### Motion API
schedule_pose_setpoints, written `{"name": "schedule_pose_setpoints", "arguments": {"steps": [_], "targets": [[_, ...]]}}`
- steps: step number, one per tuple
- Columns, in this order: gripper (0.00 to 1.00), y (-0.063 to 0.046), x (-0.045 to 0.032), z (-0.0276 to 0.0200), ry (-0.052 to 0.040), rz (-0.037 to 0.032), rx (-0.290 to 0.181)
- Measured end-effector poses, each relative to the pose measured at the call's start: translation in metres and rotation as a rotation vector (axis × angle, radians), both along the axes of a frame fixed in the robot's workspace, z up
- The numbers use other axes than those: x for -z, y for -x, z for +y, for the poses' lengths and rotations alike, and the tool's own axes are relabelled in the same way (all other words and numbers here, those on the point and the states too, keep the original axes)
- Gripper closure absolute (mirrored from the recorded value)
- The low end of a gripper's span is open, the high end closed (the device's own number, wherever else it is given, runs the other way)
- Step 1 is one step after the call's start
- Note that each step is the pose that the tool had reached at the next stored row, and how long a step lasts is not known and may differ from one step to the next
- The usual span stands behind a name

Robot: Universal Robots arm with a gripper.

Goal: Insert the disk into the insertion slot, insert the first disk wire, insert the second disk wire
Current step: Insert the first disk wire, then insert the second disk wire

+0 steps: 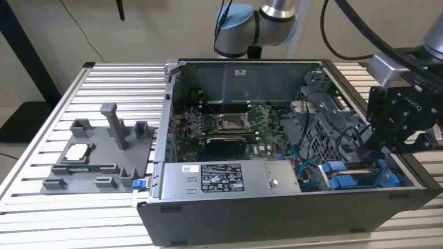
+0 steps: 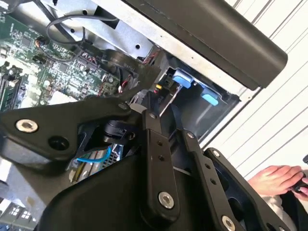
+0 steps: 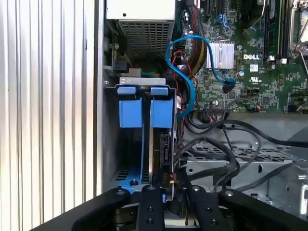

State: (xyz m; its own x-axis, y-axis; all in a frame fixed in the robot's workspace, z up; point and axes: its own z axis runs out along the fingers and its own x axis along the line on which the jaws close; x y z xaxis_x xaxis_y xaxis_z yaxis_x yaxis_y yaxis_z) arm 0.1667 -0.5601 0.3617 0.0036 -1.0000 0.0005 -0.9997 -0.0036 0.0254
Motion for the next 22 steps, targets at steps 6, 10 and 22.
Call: {"name": "schedule_pose_setpoints", "arguments": {"steps": [6,10,22], "targets": [[0.73,0.000,-0.0129,0.0000,-0.0001,0.0009,0.000],[0.73,0.000,-0.0143,0.0000,-0.0001,0.0009,0.000],[0.73,0.000,-0.0157,0.0000,0.0002,0.0010,0.000]]}}
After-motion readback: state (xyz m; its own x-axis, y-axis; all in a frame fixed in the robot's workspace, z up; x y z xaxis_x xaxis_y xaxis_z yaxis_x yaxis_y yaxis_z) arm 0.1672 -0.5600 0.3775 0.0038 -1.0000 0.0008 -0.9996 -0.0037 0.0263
